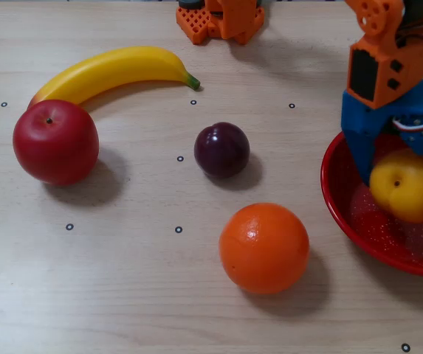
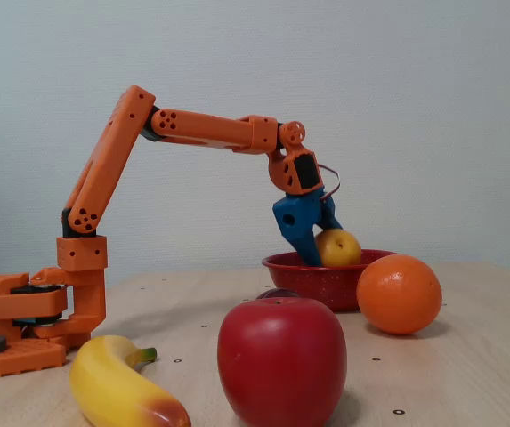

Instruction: Put peach in the red bowl.

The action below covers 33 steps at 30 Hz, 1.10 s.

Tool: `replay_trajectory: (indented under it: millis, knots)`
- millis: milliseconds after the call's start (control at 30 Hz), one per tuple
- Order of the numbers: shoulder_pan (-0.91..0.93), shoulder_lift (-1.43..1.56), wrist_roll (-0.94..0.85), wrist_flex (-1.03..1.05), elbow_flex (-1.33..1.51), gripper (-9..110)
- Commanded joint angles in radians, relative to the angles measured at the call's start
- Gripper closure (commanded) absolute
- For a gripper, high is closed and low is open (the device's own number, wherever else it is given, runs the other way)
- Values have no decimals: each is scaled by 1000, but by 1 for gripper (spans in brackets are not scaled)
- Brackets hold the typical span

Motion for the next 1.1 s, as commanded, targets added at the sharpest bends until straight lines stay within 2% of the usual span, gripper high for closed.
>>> replay_trajectory:
  millis: [0, 200, 533, 833, 1067]
  knots:
    - [26, 74, -20, 0, -115, 63]
    - [28, 78, -28, -6, -123, 62]
    - [18, 80, -52, -21, -124, 53]
    - [46, 132, -48, -38, -156, 57]
    - [58, 224, -34, -5, -153, 65]
